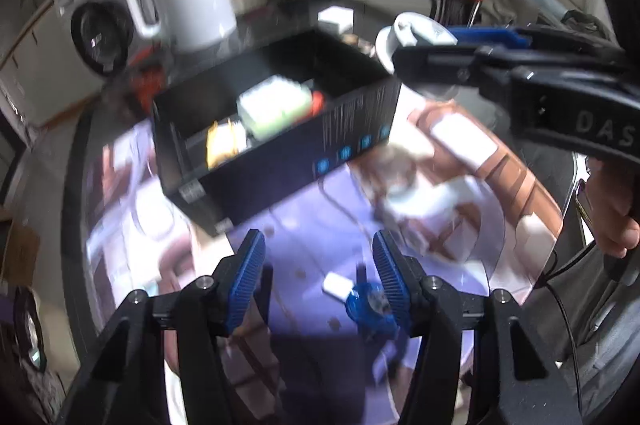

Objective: Organize rigid objects
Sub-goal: 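Lift the white lid with the right tool while the left tool lifts the eye-drop bottle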

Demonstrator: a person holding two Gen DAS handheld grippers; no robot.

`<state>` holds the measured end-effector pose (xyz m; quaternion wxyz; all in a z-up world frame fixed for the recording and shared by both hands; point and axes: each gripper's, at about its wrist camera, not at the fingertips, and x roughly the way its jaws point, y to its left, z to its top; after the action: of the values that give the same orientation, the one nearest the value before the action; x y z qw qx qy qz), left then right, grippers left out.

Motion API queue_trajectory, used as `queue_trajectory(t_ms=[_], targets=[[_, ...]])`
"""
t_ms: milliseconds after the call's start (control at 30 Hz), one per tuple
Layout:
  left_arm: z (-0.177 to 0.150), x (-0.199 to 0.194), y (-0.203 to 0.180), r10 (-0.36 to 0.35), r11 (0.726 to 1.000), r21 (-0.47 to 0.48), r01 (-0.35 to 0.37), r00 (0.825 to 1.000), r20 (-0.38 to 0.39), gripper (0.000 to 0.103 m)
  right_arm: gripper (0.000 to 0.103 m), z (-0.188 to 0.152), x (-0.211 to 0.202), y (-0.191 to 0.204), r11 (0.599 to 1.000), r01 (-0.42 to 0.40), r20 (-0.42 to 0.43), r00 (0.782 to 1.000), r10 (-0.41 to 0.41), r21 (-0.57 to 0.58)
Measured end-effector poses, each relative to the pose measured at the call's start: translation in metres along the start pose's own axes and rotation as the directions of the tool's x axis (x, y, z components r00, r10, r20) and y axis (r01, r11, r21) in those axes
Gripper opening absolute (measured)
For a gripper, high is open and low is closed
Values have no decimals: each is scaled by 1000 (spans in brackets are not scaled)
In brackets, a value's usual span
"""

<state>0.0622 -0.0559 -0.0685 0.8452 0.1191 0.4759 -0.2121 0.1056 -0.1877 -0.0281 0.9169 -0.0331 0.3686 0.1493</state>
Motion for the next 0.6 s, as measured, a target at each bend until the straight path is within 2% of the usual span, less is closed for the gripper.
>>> queue_trajectory(t_ms=[133, 200, 500, 567, 600], targets=[[-6, 10, -7, -39, 998, -54, 34, 996, -86, 57, 51, -10, 15, 3, 1000, -19, -72, 997, 19, 3], [-9, 16, -11, -18, 999, -51, 12, 993, -118, 57, 51, -13, 19, 6, 999, -31, -90, 995, 32, 5], [-27, 16, -13, -3, 999, -43, -4, 986, -165, 57, 51, -19, 23, 19, 998, -45, -112, 993, 40, -35], [-30, 15, -15, -6, 999, -38, -1, 985, -172, 55, 51, -20, 24, 22, 998, -49, -115, 992, 44, -35], [-31, 14, -16, -8, 999, -37, 2, 985, -172, 50, 51, -21, 24, 23, 998, -51, -117, 992, 46, -38]])
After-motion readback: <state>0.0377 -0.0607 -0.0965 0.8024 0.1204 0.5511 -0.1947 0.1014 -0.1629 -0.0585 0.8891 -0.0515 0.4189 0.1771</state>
